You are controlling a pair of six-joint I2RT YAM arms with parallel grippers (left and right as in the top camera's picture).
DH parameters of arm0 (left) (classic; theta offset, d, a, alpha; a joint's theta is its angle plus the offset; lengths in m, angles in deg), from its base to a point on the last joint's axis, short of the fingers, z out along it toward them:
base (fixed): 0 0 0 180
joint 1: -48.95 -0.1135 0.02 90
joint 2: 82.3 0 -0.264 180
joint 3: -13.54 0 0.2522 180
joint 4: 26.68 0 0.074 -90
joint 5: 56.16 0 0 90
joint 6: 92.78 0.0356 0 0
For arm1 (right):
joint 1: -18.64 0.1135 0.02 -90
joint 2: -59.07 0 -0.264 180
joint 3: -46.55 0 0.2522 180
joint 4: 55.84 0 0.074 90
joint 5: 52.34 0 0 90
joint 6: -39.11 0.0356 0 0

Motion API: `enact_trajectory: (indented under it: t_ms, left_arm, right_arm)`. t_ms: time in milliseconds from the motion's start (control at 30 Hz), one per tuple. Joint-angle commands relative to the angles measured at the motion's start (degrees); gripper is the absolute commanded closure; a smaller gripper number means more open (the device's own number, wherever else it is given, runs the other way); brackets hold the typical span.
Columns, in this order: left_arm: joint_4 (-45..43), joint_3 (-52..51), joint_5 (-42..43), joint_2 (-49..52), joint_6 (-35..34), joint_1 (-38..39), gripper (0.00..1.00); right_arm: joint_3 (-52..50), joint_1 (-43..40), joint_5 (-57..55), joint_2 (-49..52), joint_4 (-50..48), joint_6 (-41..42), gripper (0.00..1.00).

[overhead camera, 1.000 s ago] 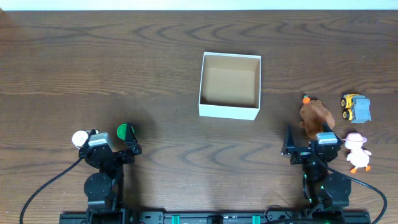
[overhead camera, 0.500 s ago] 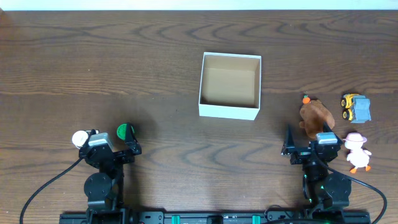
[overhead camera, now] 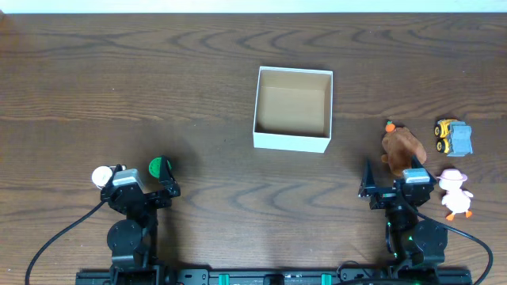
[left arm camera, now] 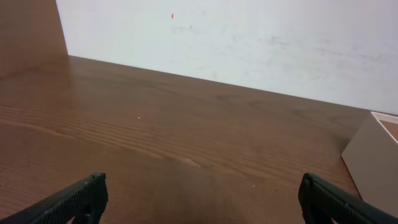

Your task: Pack container

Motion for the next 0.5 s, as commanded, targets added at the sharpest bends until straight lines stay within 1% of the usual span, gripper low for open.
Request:
enact_trajectory:
  t_ms: [0, 467]
  left_arm:
    - [1.31, -1.66, 0.13, -0.31, 0.57, -0.35, 0.02]
    - [1.29, -1.66, 0.13, -0.31, 0.59, -0.35, 0.02]
  right_arm:
    - [-0.09, -0.39, -0.39, -0.31, 0.28, 0.46, 0.01]
    - [-0.09, -0.37, -0.07, -0.31, 0.24, 0.98, 0.01]
